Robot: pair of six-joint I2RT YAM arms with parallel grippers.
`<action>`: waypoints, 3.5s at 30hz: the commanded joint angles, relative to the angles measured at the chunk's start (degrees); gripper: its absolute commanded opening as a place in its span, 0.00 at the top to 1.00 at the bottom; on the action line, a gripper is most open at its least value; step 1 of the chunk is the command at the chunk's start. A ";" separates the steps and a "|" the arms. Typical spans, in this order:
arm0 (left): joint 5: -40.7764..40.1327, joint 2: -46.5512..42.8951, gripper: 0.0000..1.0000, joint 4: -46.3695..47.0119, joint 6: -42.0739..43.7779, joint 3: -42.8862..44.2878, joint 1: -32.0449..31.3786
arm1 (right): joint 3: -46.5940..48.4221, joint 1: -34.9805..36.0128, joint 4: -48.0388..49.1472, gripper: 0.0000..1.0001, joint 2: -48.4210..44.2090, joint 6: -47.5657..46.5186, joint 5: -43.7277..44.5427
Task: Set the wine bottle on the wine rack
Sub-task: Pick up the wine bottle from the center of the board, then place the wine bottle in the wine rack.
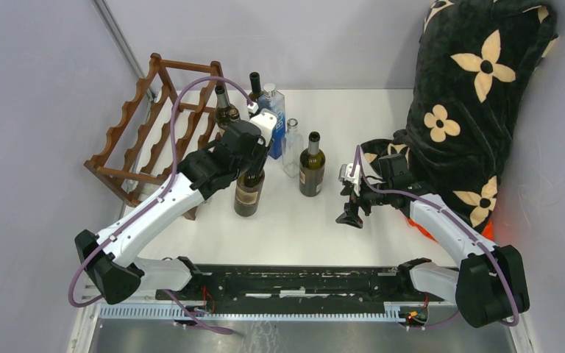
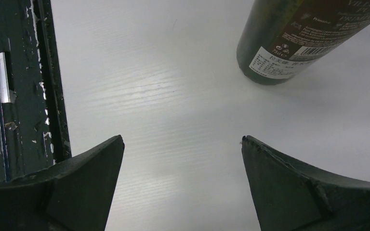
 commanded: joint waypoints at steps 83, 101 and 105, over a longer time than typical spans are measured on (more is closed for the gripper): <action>-9.15 11.46 0.98 6.52 44.36 0.51 1.47 | 1.81 -0.40 0.93 0.02 2.04 -0.33 -1.61; -14.91 13.48 0.98 9.38 50.56 -0.32 0.62 | 1.26 -0.42 1.05 0.02 1.50 -0.46 -1.61; -15.94 13.61 0.98 10.55 51.50 -1.52 0.62 | 1.25 -0.41 1.15 0.02 1.50 -0.53 -1.70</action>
